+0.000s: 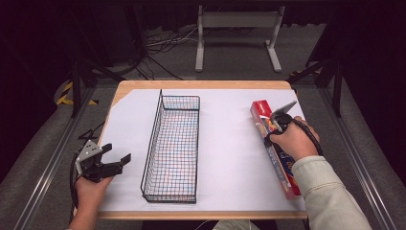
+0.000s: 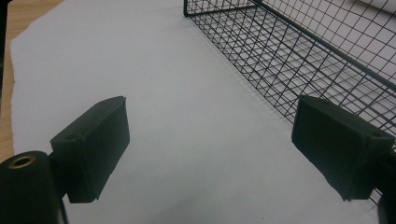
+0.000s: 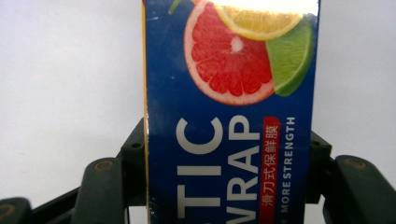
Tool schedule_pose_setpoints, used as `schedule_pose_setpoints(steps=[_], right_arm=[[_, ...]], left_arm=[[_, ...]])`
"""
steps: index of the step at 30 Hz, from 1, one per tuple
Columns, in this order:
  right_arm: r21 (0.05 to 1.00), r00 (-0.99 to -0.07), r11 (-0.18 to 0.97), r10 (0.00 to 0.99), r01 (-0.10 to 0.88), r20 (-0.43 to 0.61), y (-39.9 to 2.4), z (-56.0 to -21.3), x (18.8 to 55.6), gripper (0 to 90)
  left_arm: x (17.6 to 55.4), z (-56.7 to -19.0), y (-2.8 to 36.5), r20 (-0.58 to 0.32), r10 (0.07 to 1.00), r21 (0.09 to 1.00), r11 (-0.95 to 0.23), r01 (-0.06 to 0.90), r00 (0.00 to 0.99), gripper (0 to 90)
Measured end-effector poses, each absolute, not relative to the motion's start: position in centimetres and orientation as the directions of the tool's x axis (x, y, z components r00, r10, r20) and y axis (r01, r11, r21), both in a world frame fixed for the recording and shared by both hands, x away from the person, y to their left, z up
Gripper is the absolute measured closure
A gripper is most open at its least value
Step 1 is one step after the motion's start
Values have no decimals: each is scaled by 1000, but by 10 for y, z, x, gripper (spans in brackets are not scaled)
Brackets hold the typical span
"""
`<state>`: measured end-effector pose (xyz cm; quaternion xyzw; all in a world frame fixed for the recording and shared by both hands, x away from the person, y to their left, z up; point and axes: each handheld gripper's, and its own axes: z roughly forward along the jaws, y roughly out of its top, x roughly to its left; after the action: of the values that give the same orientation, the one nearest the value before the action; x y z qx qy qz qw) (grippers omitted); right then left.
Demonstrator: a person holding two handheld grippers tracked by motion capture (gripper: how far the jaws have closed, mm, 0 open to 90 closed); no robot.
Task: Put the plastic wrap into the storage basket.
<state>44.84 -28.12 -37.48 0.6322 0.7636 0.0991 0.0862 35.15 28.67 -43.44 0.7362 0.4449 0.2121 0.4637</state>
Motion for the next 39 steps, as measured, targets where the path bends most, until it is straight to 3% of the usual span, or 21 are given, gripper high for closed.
schedule_pose_setpoints(steps=[11, 20, 39], right_arm=[[321, -128, 122, 992, 939, -3, -256, -344, 450, 397], [366, -61, 33, 996, 930, 64, -229, -316, 448, 397], [360, -15, -56, 981, 931, 191, -160, -291, 452, 397]], left_arm=[[352, -438, 286, -102, 862, 870, -165, 464, 497, 114], [352, -439, 285, -104, 862, 871, -162, 463, 497, 112], [353, -448, 276, -41, 871, 881, -200, 428, 490, 91]])
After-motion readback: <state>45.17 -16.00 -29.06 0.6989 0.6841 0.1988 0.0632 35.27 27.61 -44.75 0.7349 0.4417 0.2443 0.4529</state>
